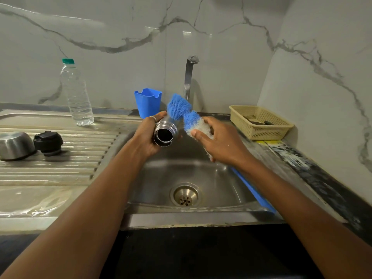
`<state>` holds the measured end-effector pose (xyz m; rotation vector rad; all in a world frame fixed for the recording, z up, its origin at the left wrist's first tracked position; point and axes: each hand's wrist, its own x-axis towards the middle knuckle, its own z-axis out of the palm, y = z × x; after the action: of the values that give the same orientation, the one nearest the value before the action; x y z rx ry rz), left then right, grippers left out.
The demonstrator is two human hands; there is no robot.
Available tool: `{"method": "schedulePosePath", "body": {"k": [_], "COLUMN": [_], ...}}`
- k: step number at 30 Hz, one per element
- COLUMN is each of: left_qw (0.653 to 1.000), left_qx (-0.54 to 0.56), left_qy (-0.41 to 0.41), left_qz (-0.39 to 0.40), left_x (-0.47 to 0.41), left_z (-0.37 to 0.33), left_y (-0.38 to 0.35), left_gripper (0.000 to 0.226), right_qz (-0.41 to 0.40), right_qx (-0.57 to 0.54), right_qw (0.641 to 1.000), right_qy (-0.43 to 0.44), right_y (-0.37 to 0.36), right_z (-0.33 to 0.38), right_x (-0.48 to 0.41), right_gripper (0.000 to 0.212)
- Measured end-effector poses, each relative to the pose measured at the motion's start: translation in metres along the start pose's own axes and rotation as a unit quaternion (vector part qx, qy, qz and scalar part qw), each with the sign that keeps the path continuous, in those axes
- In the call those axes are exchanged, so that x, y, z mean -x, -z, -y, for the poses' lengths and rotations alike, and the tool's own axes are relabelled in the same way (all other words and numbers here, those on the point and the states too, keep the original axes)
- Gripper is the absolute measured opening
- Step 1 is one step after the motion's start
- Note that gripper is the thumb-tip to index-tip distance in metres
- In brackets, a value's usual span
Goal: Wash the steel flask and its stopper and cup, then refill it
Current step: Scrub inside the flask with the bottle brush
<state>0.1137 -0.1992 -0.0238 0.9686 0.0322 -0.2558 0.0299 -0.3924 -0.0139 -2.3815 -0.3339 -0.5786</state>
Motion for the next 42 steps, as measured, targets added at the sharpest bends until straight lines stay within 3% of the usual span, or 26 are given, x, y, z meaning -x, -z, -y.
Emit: {"method": "schedulePosePath", "body": {"k": [3, 5, 9, 16, 20, 29, 34, 38, 42], "left_qw": [0.999, 0.997, 0.991, 0.983, 0.984, 0.966, 0.970, 0.957, 0.976], "left_qx": [-0.010, -0.007, -0.041, -0.086, -0.094, -0.158, -0.130, -0.105, -0.056], "left_qy": [0.031, 0.056, 0.064, 0.091, 0.089, 0.146, 0.154, 0.174, 0.086], "left_qz": [0.019, 0.047, 0.114, 0.133, 0.118, 0.147, 0.136, 0.206, 0.192], "left_x": [0.005, 0.012, 0.024, 0.028, 0.030, 0.030, 0.028, 0.020, 0.014], "left_z": [0.002, 0.001, 0.001, 0.005, 0.005, 0.007, 0.006, 0.005, 0.008], "left_y": [-0.004, -0.005, -0.009, -0.012, -0.012, -0.009, -0.009, -0.006, -0.011], "left_gripper": [0.033, 0.047, 0.072, 0.094, 0.088, 0.089, 0.098, 0.116, 0.113], "right_qz": [0.024, 0.050, 0.042, 0.060, 0.092, 0.171, 0.127, 0.075, 0.030], "right_qx": [-0.031, -0.041, -0.040, 0.043, 0.087, 0.063, 0.039, 0.033, 0.061], "right_qw": [0.999, 0.998, 0.998, 0.997, 0.992, 0.983, 0.991, 0.996, 0.996], "right_qy": [-0.022, -0.020, -0.016, 0.001, -0.005, -0.028, -0.026, -0.041, -0.065], "right_y": [0.000, 0.000, -0.001, 0.002, 0.010, 0.018, 0.018, 0.018, 0.017], "right_z": [-0.003, -0.006, -0.013, -0.014, -0.009, -0.005, -0.008, -0.011, -0.014], "right_x": [-0.003, -0.005, -0.010, -0.015, -0.020, -0.016, -0.015, -0.018, -0.019], "right_gripper": [0.068, 0.085, 0.101, 0.126, 0.132, 0.137, 0.123, 0.121, 0.116]}}
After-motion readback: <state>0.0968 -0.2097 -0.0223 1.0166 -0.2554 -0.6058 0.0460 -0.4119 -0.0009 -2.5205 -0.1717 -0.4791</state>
